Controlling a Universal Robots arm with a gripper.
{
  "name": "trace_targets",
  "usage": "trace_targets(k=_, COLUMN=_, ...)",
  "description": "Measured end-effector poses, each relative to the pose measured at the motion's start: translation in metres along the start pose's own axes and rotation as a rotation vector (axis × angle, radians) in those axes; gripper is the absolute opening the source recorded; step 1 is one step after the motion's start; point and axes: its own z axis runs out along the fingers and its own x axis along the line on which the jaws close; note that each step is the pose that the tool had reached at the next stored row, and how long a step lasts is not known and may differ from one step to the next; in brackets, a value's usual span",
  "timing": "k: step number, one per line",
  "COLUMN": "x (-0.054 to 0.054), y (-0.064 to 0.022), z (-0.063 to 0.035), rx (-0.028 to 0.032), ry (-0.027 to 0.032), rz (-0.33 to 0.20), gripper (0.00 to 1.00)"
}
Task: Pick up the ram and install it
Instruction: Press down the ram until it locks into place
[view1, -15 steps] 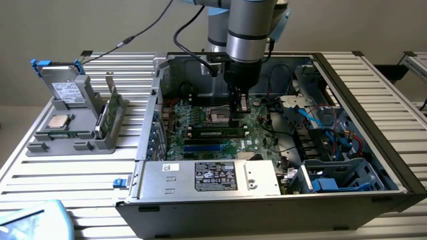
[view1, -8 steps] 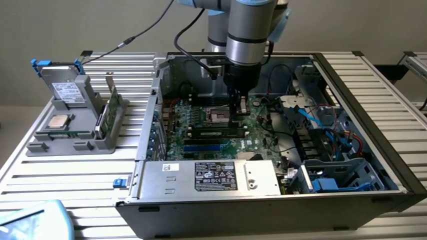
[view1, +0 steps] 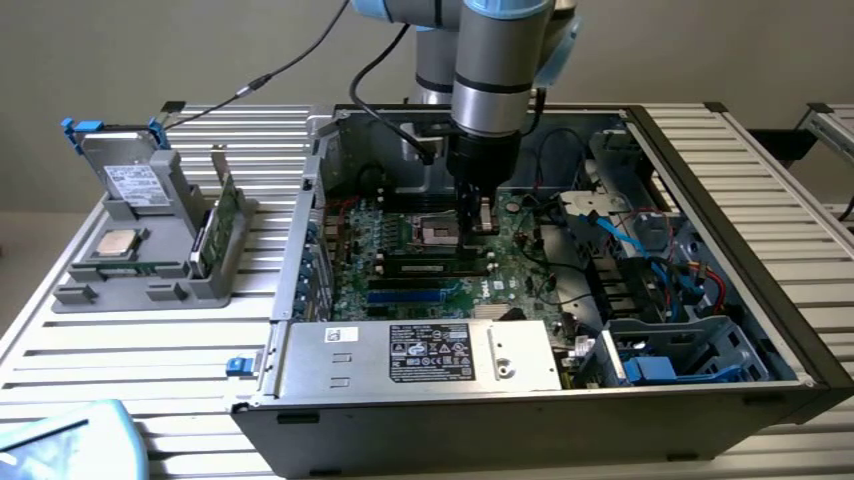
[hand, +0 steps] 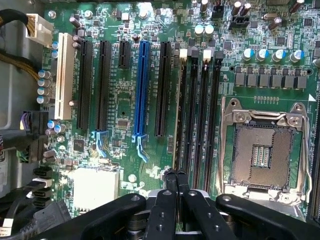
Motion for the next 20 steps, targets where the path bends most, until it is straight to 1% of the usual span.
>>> trace_targets(k=2, x=0.0, y=0.0003, z=-0.0005, rx=0.0007, ry=-0.0009, rz=0.0, gripper=0.1)
trace_targets(k=3, x=0.0, y=0.0008, z=-0.0026, rx=0.0012, ry=-0.0028, rz=0.0, gripper=0.1)
trace_targets(k=5, x=0.001, y=0.0025, z=-0.0094, rx=0.0003, ry=-0.0006, rz=0.0, gripper=0.1)
trace_targets(k=8, x=0.001, y=0.006, z=-0.0109, rx=0.0004, ry=-0.0007, rz=0.0, gripper=0.1)
trace_targets(k=11, x=0.001, y=0.0135, z=-0.0107, rx=0.001, ry=-0.0004, rz=0.0, gripper=0.1)
trace_targets(k=17, x=0.0, y=0.0295, z=-0.0099, rx=0.005, ry=-0.0002, rz=0.001, gripper=0.1)
trace_targets(k=20, x=-0.001, y=0.0362, z=-0.0094, rx=0.006, ry=-0.0001, rz=0.001, gripper=0.1)
